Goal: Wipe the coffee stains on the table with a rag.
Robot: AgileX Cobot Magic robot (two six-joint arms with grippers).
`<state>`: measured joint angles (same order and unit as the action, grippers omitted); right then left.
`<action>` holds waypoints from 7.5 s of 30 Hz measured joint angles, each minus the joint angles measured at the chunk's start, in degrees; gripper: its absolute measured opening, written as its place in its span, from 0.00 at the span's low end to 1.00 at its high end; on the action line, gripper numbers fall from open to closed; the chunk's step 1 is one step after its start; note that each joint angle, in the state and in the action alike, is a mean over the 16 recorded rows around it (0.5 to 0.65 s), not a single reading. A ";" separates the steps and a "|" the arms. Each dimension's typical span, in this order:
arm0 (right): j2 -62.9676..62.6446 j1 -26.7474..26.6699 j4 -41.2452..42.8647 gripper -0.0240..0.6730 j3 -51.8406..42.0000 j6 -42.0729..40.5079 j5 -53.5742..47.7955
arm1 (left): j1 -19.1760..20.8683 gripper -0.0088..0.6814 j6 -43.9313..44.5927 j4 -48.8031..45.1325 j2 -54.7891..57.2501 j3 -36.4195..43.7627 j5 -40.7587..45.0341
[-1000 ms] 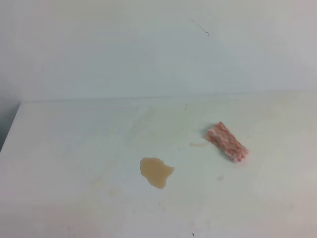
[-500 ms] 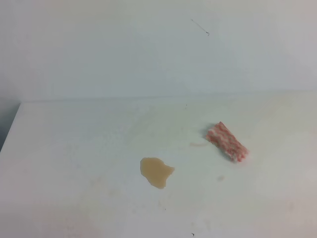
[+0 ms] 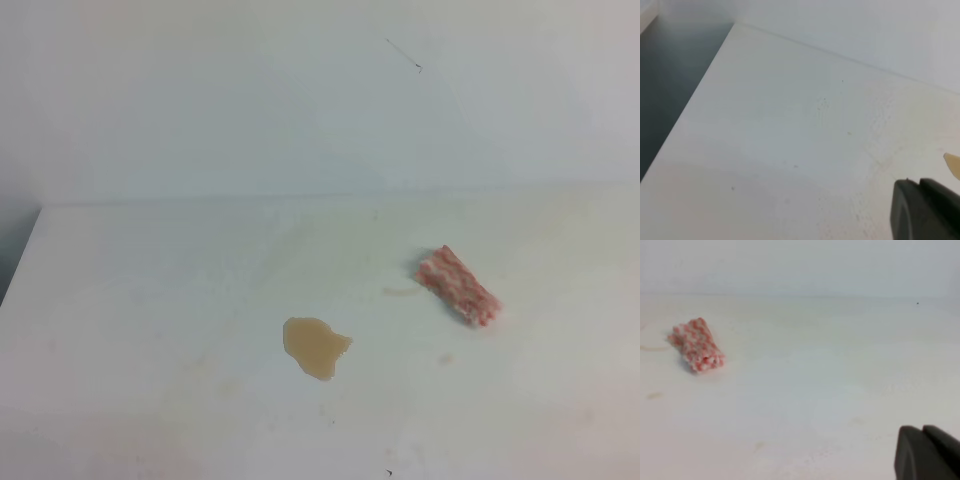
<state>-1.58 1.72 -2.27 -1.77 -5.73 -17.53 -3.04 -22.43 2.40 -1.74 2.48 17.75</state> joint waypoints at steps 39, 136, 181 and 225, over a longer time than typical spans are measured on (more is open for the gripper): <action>0.00 0.00 0.00 0.03 0.00 0.29 0.00 | 0.01 0.01 0.00 0.00 -0.12 0.00 0.00; 107.50 -17.71 -15.41 0.59 78.39 -14.93 -16.44 | -0.03 0.01 0.00 0.00 -0.12 0.00 0.00; 129.82 -23.41 -4.75 0.03 106.62 -4.37 -38.13 | 0.00 0.01 0.00 0.00 -0.12 0.00 0.00; 140.63 -40.61 -7.43 0.03 119.96 -0.69 -39.58 | 0.00 0.01 0.00 0.00 -0.12 0.00 0.00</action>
<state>139.05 -38.89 -9.71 118.19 -6.42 -57.11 -3.04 -22.43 2.40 -1.86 2.48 17.75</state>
